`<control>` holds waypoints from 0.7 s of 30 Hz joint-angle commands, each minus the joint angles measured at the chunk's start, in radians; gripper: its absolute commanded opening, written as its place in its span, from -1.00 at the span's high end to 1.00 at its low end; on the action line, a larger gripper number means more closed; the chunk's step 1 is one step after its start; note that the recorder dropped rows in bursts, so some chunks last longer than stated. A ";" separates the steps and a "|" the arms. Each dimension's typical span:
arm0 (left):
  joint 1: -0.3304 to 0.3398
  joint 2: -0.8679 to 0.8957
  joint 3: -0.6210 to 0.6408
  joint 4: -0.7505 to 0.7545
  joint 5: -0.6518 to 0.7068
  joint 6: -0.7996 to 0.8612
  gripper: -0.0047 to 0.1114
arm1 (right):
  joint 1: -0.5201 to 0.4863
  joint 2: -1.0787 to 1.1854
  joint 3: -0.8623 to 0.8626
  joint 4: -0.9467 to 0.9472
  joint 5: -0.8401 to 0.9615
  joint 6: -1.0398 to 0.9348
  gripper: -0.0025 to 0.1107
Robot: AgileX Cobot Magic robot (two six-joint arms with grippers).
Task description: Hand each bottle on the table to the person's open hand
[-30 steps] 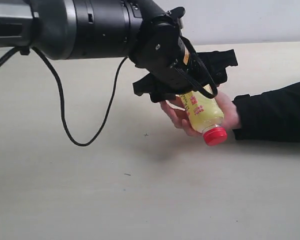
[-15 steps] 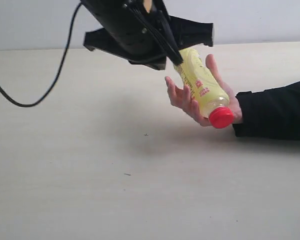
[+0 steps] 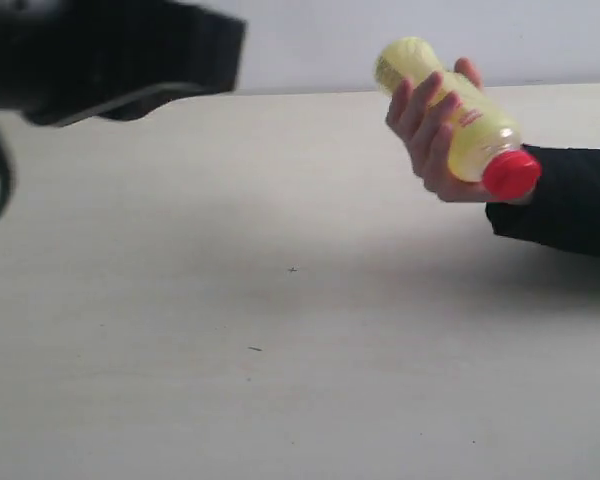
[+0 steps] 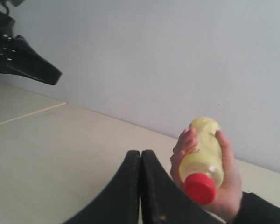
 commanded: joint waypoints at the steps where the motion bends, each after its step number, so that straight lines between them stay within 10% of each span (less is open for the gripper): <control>1: -0.004 -0.207 0.184 0.030 -0.062 0.010 0.92 | 0.001 -0.003 0.008 0.000 -0.013 0.002 0.96; 21: -0.004 -0.695 0.667 -0.022 -0.129 -0.175 0.92 | 0.001 -0.003 0.008 0.000 -0.013 0.002 0.96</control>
